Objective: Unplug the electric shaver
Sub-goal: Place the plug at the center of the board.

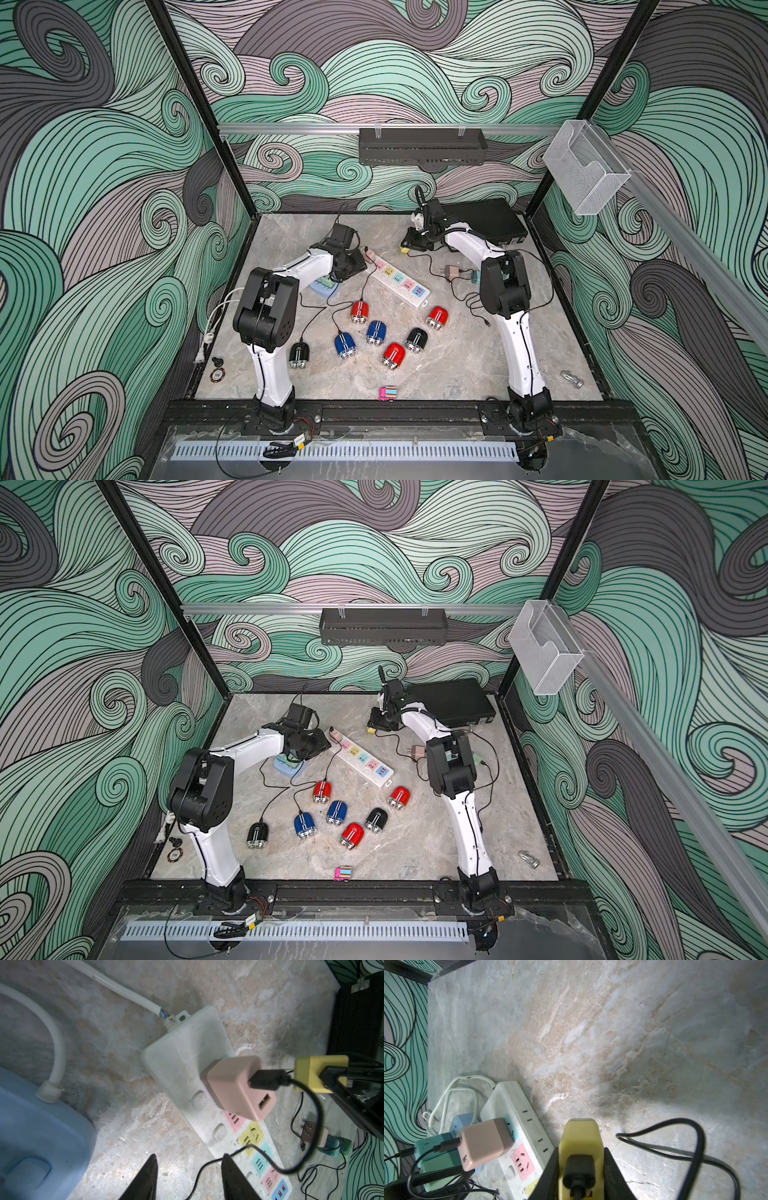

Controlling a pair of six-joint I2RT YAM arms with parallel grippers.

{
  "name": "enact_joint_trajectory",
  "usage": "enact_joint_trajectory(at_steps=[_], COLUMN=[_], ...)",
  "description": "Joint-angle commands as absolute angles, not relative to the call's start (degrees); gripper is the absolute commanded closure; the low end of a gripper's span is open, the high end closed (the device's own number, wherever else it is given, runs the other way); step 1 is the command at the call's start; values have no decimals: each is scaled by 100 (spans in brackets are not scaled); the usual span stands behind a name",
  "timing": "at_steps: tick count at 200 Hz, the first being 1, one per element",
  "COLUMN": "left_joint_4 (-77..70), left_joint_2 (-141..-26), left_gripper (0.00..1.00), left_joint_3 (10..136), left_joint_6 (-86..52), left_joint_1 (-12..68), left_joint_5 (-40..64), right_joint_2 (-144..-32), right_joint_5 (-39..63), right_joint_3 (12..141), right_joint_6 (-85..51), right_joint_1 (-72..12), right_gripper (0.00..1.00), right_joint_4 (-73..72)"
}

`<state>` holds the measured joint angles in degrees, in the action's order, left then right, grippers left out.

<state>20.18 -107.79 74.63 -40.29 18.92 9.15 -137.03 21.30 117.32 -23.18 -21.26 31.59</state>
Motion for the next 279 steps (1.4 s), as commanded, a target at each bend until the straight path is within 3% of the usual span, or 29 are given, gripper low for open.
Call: enact_joint_trajectory(at_steps=[1,172,279], left_joint_4=[2181,2131,2146], left_joint_2=[-10581,-10582,-10594], left_gripper=[51,51,50], left_joint_3=[7370,7266,7258], left_joint_6=[-3908,-3888,-3885], left_joint_1=[1931,1925,1925], left_joint_5=[765,737,730], right_joint_2=[-13900,-14383,-14198], right_joint_5=[2392,2777,2809], right_joint_3=[11652,11891,11700], right_joint_6=[-2687,-3340,-3238], right_joint_1=[-2079,-1822,-1741], right_gripper=[75,70,57], right_joint_4=[2868,2622,2753])
